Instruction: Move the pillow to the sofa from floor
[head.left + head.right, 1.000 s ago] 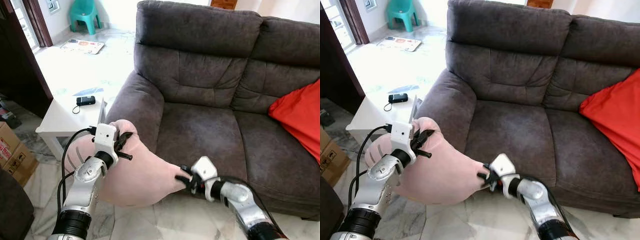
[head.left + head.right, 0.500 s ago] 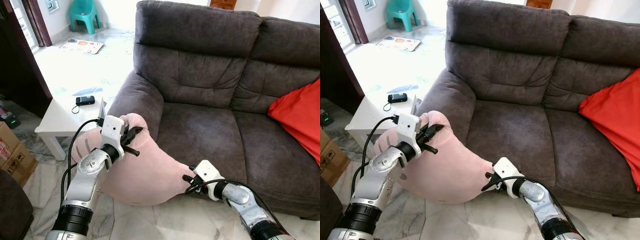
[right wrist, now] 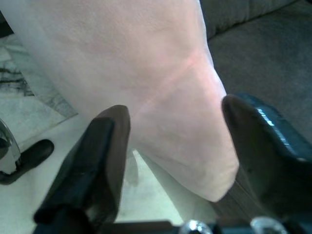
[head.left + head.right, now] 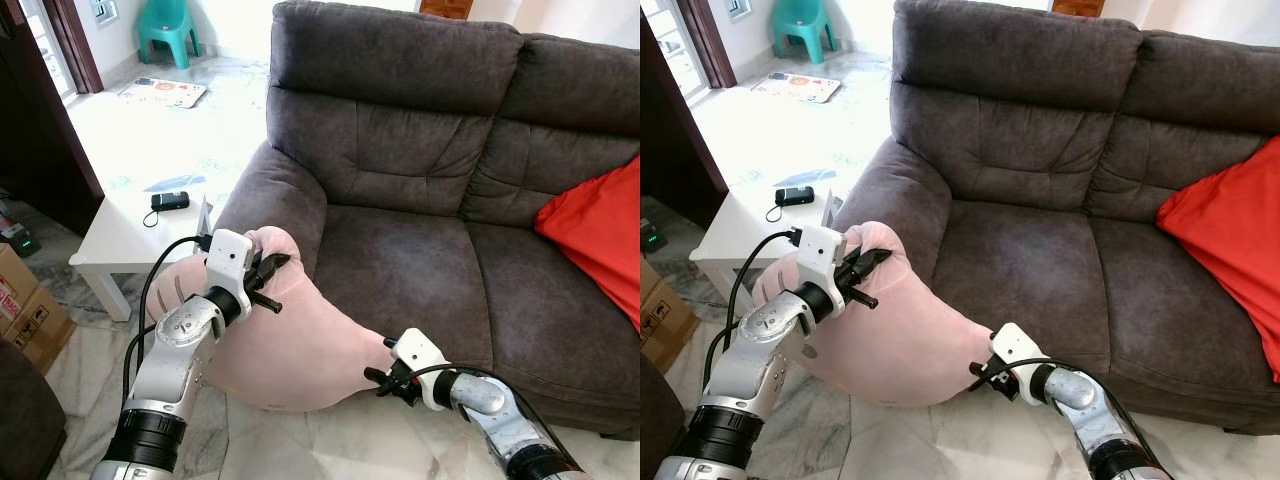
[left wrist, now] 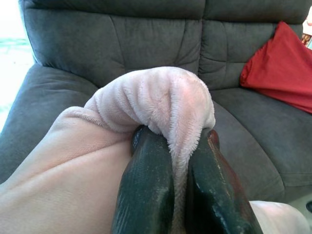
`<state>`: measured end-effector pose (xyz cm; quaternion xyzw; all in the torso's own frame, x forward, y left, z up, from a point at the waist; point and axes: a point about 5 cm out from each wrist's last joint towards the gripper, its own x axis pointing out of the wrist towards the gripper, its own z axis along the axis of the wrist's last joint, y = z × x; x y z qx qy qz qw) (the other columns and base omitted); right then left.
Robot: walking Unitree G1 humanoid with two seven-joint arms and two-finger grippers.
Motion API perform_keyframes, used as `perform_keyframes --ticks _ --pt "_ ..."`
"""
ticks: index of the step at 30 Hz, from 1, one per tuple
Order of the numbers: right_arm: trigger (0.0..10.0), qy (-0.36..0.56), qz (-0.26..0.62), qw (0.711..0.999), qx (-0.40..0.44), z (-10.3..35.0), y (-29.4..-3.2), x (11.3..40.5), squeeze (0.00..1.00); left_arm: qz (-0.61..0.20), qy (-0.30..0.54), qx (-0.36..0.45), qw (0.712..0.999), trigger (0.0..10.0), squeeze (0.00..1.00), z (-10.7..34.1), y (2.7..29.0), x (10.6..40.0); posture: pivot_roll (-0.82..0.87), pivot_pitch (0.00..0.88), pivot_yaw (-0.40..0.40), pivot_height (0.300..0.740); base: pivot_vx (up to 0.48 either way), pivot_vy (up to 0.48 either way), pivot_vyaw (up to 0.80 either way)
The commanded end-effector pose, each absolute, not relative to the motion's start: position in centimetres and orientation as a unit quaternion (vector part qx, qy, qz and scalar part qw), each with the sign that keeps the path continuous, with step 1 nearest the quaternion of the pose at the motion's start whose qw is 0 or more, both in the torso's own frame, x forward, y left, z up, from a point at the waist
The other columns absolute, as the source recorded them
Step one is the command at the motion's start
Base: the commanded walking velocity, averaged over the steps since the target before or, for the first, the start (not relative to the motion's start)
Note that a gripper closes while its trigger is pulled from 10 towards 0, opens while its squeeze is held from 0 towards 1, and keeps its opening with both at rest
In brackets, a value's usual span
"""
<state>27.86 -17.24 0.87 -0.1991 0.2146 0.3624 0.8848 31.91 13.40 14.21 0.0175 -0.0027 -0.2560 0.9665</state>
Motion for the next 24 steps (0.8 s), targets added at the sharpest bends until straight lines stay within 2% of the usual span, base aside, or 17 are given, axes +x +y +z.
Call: perform_keyframes --ticks 1,6,11,17,18,24 --pt "10.0 0.214 0.355 0.883 -0.219 1.2 -17.9 28.3 1.00 -0.283 -0.067 0.018 0.957 10.0 0.00 17.2 12.3 32.0 0.12 0.000 -0.114 0.740 0.000 0.000 0.00" --pt "10.0 0.239 0.321 0.884 -0.242 0.7 -19.2 28.1 1.00 -0.286 -0.063 0.017 0.956 10.0 0.00 17.0 12.2 31.8 0.13 0.000 -0.116 0.740 0.000 0.000 0.00" --pt "10.0 0.244 0.308 0.886 -0.245 0.4 -19.4 27.9 1.00 -0.287 -0.062 0.015 0.956 10.0 0.00 17.0 12.2 31.8 0.13 0.000 -0.118 0.740 0.000 0.000 0.00" --pt "10.0 0.276 0.310 0.869 -0.268 -0.7 -19.6 27.2 1.00 -0.292 -0.064 0.013 0.954 10.0 0.00 17.3 12.1 31.7 0.13 0.000 -0.119 0.740 0.000 0.000 0.00" --pt "10.0 0.281 0.309 0.868 -0.268 -0.8 -19.6 27.1 0.00 -0.294 -0.065 0.014 0.953 10.0 0.00 17.4 12.1 31.7 0.14 0.000 -0.119 0.740 0.000 0.000 0.00" --pt "10.0 0.286 0.304 0.867 -0.274 -1.1 -19.5 27.0 0.00 -0.315 -0.064 -0.002 0.947 10.0 0.00 17.8 11.8 31.5 0.14 0.000 -0.119 0.740 0.000 0.000 0.00"
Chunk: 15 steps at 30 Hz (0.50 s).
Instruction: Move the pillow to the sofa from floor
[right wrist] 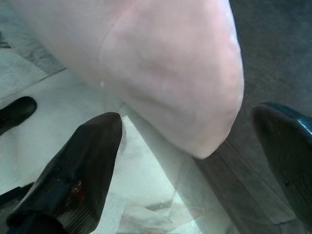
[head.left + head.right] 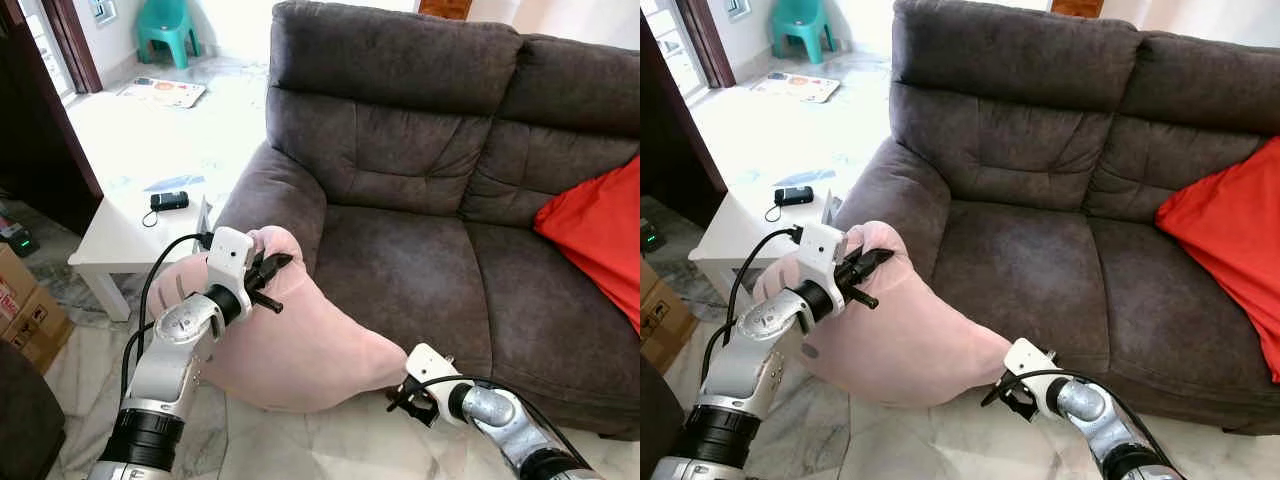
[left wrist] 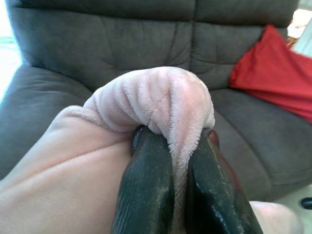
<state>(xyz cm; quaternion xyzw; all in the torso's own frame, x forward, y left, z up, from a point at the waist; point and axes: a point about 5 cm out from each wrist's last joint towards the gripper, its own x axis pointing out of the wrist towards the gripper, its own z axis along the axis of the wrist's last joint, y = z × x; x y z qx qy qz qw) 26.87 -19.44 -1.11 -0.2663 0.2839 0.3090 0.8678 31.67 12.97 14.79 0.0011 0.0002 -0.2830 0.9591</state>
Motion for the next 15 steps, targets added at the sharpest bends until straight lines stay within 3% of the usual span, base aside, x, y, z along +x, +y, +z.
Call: perform_keyframes --ticks 1,13,15 --pt "10.0 0.286 0.296 0.868 -0.279 -1.1 -19.7 27.1 0.00 -0.323 -0.062 -0.003 0.944 10.0 0.00 17.8 11.6 31.4 0.14 0.000 -0.119 0.740 0.000 0.000 0.00" --pt "10.0 0.301 0.298 0.854 -0.302 -1.4 -20.0 26.8 0.00 -0.354 -0.041 -0.002 0.934 10.0 0.00 17.4 11.1 30.9 0.14 0.000 -0.120 0.740 0.000 0.000 0.00" --pt "10.0 0.327 0.311 0.834 -0.319 -2.0 -20.3 26.2 0.00 -0.366 -0.035 -0.001 0.930 10.0 0.00 17.3 10.9 30.7 0.14 0.000 -0.123 0.740 0.000 0.000 0.00"
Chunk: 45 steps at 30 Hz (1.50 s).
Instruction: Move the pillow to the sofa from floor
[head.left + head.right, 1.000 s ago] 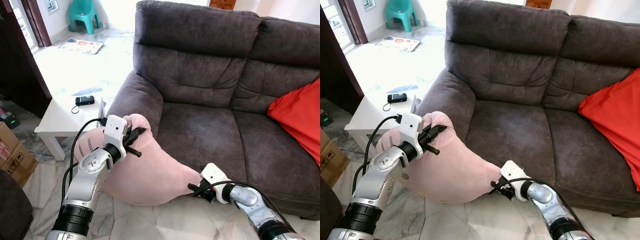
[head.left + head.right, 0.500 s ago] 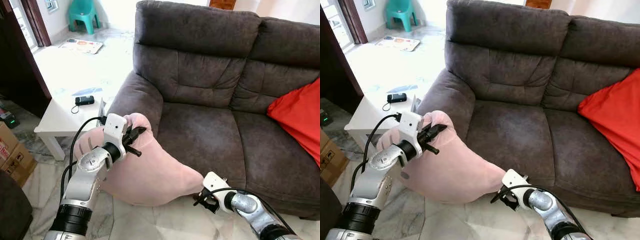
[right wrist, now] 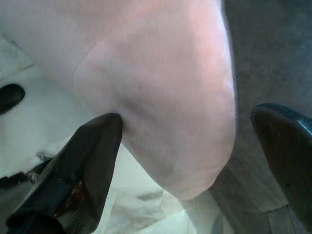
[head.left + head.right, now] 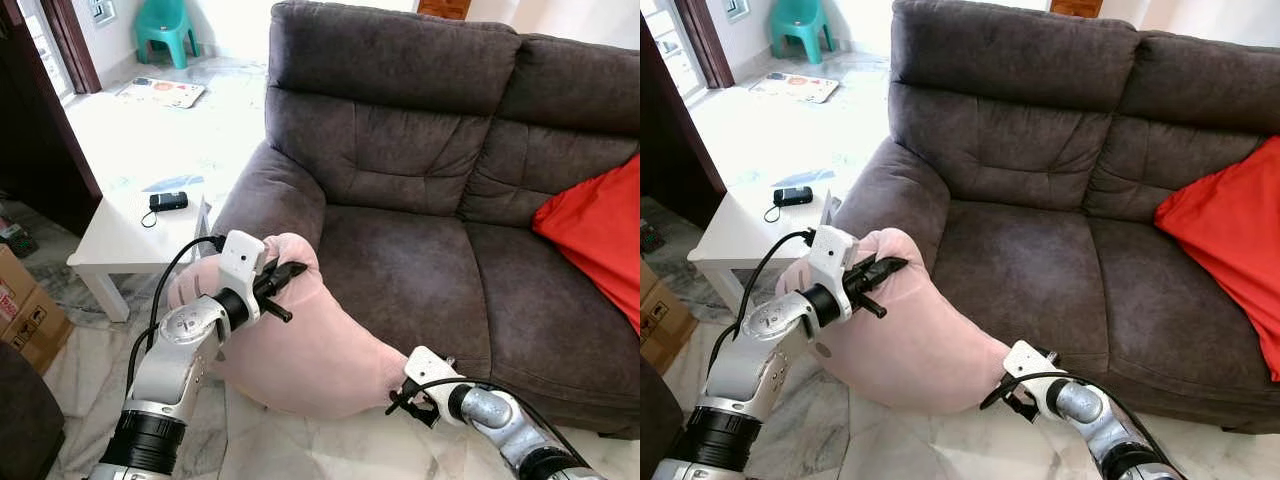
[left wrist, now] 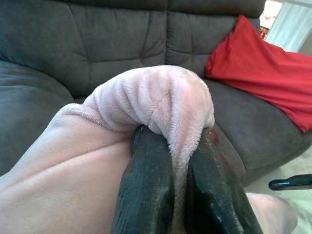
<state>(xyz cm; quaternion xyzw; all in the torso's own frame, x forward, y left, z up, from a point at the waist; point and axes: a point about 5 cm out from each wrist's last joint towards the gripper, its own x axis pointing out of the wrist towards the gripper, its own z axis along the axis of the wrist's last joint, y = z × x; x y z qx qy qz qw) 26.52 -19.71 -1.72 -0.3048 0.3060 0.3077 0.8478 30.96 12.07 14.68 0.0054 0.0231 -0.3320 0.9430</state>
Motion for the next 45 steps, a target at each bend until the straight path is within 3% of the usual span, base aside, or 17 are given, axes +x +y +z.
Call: perform_keyframes --ticks 1,10,15,22,28,29,30,45 --pt "10.0 0.332 0.317 0.829 -0.320 -2.1 -20.3 26.0 0.00 -0.367 -0.035 -0.001 0.930 10.0 0.00 17.3 10.9 30.6 0.14 0.000 -0.123 0.740 0.000 0.000 0.00" --pt "10.0 0.368 0.361 0.803 -0.298 -3.3 -19.8 24.6 0.00 -0.369 -0.035 0.004 0.929 10.0 0.00 17.4 10.9 30.6 0.15 0.000 -0.124 0.740 0.000 0.000 0.00" --pt "10.0 0.377 0.344 0.808 -0.295 -3.5 -19.9 24.5 0.00 -0.371 -0.037 0.002 0.928 10.0 0.00 17.5 10.9 30.6 0.15 0.000 -0.125 0.740 0.000 0.000 0.00" --pt "10.0 0.372 0.357 0.833 -0.200 -3.7 -18.4 24.1 0.00 -0.372 -0.041 -0.004 0.927 10.0 0.00 17.7 10.8 30.6 0.15 0.000 -0.127 0.740 0.000 0.000 0.00" --pt "10.0 0.371 0.359 0.837 -0.184 -3.8 -18.1 23.9 0.00 -0.373 -0.042 -0.008 0.927 10.0 0.00 17.7 10.6 30.6 0.15 0.000 -0.131 0.740 0.000 0.000 0.00" --pt "9.3 0.368 0.356 0.840 -0.179 -3.8 -18.1 23.9 0.00 -0.373 -0.041 -0.009 0.927 10.0 0.00 17.7 10.6 30.6 0.15 0.000 -0.132 0.740 0.000 0.000 0.00" --pt "0.0 0.367 0.353 0.843 -0.176 -3.8 -18.1 23.9 0.00 -0.373 -0.041 -0.009 0.927 10.0 0.00 17.7 10.6 30.6 0.15 0.000 -0.132 0.740 0.000 0.000 0.00" --pt "0.0 0.355 0.350 0.849 -0.177 -3.4 -18.3 24.4 0.00 -0.364 -0.039 -0.007 0.931 10.0 0.00 17.4 10.9 30.7 0.14 0.000 -0.131 0.740 0.000 0.000 0.00"
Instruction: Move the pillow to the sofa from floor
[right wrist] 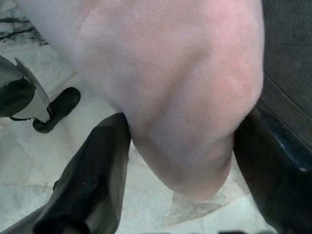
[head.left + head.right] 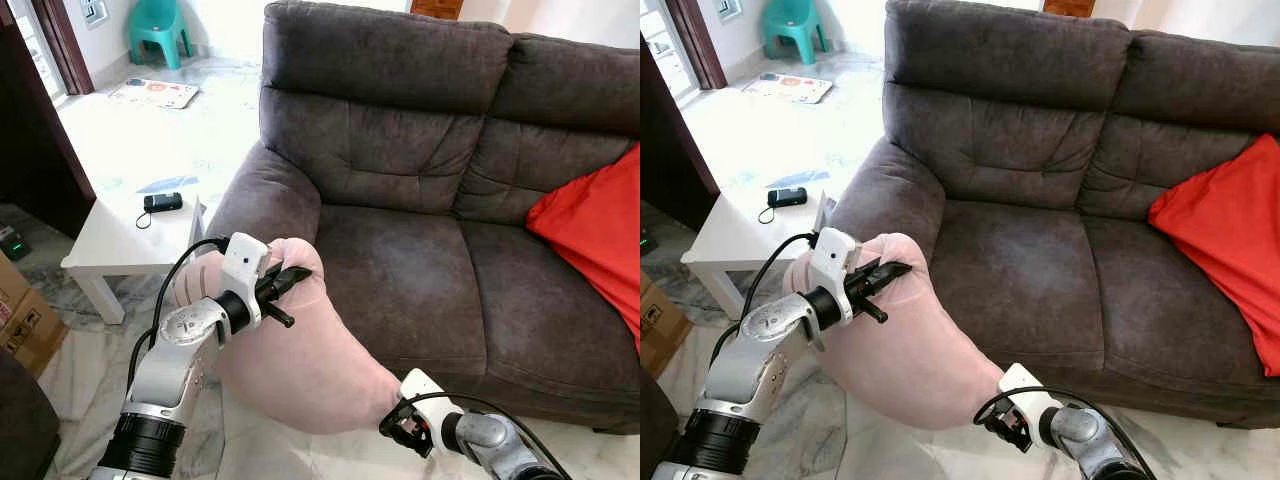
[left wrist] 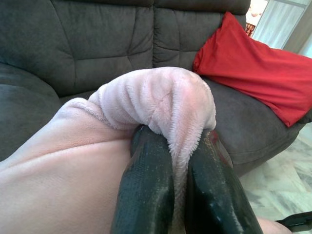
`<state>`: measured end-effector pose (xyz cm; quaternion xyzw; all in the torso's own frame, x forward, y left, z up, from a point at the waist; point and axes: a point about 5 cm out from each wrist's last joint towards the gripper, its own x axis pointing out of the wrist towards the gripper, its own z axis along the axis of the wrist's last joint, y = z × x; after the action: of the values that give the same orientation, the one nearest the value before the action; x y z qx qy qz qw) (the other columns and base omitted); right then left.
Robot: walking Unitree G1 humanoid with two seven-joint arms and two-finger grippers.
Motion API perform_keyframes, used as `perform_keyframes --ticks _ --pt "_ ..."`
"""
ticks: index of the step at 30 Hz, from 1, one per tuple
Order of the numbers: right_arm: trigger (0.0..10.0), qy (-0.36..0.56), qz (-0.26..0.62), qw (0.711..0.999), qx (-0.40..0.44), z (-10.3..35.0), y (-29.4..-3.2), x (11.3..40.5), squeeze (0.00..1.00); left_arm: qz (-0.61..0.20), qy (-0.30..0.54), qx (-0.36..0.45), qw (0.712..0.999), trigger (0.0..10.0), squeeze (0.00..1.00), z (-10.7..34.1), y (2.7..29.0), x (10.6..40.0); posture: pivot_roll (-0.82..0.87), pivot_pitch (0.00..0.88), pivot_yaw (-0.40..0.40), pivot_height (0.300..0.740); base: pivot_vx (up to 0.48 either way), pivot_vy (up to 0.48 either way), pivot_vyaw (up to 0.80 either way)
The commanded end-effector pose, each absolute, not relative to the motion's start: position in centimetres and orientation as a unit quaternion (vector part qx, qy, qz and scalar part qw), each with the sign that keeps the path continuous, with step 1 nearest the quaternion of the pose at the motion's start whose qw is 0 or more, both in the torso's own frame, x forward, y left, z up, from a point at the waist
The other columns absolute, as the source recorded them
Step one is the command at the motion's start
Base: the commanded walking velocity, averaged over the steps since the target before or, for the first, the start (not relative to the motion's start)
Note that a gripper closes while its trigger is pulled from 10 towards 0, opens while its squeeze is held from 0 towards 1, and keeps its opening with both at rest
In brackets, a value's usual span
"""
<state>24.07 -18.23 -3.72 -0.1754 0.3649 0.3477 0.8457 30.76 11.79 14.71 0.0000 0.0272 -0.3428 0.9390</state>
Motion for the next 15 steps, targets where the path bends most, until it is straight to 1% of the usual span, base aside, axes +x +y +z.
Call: perform_keyframes --ticks 1,15 --pt "0.0 0.355 0.351 0.848 -0.178 -3.40 -18.31 24.34 0.00 -0.364 -0.038 -0.007 0.931 10.0 0.00 17.36 10.87 30.70 0.15 0.000 -0.131 0.740 0.000 0.000 0.00" --pt "0.0 0.343 0.353 0.852 -0.178 -3.13 -18.05 24.65 0.00 -0.365 -0.033 -0.005 0.930 10.0 0.00 17.03 10.83 30.68 0.14 0.000 -0.123 0.740 0.000 0.000 0.00"
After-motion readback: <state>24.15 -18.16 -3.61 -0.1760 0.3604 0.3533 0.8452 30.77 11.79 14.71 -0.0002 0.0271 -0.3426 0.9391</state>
